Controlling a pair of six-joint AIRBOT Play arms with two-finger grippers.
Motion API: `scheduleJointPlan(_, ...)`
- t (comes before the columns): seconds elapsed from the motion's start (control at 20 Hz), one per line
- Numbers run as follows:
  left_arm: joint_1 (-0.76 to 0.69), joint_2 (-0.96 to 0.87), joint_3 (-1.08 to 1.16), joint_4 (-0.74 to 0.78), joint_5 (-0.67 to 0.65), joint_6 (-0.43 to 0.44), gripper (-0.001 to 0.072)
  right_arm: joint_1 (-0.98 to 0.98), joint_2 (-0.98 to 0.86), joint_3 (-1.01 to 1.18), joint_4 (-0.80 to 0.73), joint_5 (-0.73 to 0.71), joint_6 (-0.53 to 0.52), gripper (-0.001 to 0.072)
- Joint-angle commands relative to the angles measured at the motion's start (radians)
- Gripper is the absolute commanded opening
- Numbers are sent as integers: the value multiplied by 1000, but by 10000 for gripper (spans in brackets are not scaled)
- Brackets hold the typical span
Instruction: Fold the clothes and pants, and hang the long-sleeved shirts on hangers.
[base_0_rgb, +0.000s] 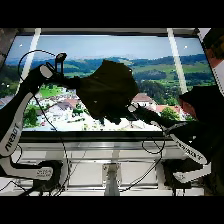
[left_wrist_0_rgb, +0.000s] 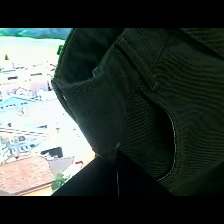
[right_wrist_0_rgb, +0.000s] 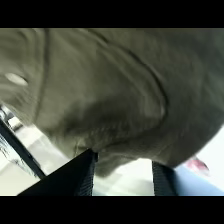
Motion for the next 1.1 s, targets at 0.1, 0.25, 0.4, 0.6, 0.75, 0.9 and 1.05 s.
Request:
scheduleJointPlan(0.1,-1,1,0,-10,-25,1,19,1,3,42,-5,-51,0,16)
scheduleJointPlan(0.25,8,14,0,4,47,0,17,-18,57,44,-114,-45,1,14)
scheduleJointPlan(0.4,22,24,-12,0,59,-45,17,-114,113,44,-226,58,1,14)
scheduleJointPlan(0.6,0,79,-113,-28,169,-179,17,-325,161,45,-325,229,-48,14)
scheduleJointPlan(0.75,-82,137,-223,-72,276,-259,17,-476,164,85,-324,388,-180,14)
scheduleJointPlan(0.9,-240,177,-309,-173,405,-292,17,-546,164,166,-324,452,-243,15)
scheduleJointPlan(1.05,-404,181,-314,-322,620,-372,18,-555,156,274,-328,455,-271,14)
